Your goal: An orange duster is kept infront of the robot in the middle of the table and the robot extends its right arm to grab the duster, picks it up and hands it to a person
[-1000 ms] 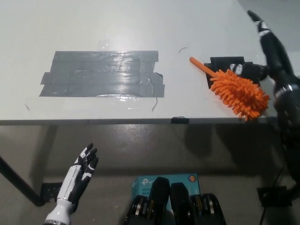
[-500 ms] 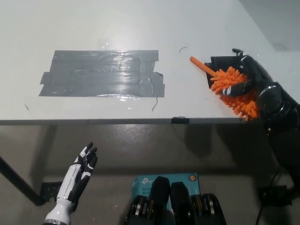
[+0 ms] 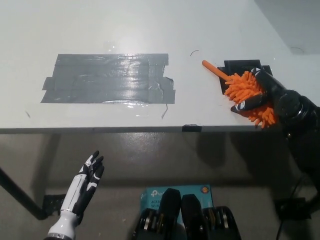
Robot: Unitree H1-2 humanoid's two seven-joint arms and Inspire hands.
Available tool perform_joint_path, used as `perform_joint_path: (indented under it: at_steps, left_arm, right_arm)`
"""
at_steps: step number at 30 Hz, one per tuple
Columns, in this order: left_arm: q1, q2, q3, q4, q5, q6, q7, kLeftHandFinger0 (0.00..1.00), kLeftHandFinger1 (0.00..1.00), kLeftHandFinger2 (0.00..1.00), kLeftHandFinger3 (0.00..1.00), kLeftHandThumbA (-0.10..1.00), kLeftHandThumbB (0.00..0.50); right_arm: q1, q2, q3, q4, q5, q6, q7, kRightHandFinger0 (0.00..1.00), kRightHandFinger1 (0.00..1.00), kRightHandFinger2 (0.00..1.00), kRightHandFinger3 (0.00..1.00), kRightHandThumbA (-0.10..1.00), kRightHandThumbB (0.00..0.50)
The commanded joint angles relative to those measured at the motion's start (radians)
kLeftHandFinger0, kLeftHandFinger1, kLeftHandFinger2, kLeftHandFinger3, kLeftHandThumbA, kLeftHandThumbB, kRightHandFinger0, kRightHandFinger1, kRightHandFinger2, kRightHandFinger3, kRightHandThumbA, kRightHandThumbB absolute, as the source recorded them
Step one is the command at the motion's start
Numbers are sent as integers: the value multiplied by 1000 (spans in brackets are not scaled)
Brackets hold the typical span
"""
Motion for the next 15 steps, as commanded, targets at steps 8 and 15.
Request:
perform_joint_path:
  at_steps: [8, 15]
  left_arm:
    - [-22, 9, 4, -24, 3, -20, -2, 1000, 1000, 1000, 1000, 856, 204]
    - [-35, 10, 6, -9, -5, -38, -5, 960, 1000, 1000, 1000, 862, 191]
  right_arm:
    - [-76, -20, 21, 113, 20, 54, 176, 418, 639, 954, 1000, 277, 327]
    - [-65, -74, 186, 43, -48, 27, 237, 115, 590, 712, 1000, -100, 161]
